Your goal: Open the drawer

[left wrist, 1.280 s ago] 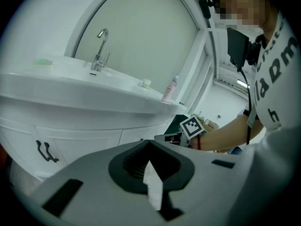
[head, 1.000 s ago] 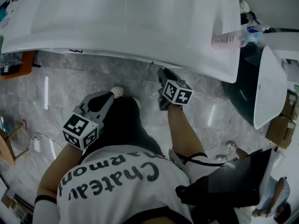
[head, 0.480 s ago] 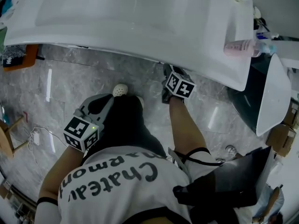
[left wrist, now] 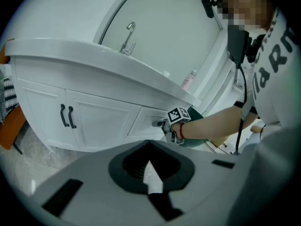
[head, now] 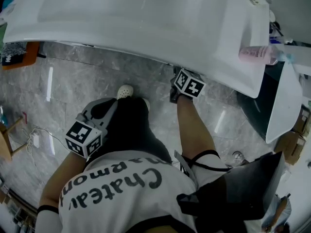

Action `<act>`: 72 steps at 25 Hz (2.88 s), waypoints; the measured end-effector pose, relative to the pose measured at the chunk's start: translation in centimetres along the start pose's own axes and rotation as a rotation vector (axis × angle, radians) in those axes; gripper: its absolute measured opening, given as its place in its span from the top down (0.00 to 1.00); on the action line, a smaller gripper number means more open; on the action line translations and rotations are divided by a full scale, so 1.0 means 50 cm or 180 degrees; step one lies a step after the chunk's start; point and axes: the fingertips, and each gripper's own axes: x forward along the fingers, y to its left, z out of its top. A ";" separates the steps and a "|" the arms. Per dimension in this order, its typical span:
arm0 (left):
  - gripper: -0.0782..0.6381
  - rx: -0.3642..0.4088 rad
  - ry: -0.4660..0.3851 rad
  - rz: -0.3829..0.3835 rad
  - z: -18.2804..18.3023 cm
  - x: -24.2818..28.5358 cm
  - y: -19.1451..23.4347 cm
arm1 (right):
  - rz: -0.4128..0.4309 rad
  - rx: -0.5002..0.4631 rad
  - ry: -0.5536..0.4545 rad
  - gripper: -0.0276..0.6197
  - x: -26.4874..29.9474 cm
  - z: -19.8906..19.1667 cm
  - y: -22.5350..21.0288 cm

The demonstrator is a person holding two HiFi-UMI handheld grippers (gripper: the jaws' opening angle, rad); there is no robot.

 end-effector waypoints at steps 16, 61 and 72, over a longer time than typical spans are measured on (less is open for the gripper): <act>0.88 -0.0168 0.0011 -0.0183 -0.017 0.022 -0.018 | -0.0177 -0.0216 0.0171 0.73 -0.020 -0.030 0.007; 0.88 -0.0163 -0.0069 -0.0072 -0.020 -0.031 -0.108 | 0.0028 -0.0858 0.1168 0.75 -0.124 -0.191 0.033; 0.88 -0.0131 -0.0022 -0.0013 -0.030 -0.046 -0.105 | -0.0022 -0.1037 0.1156 0.77 -0.128 -0.203 0.032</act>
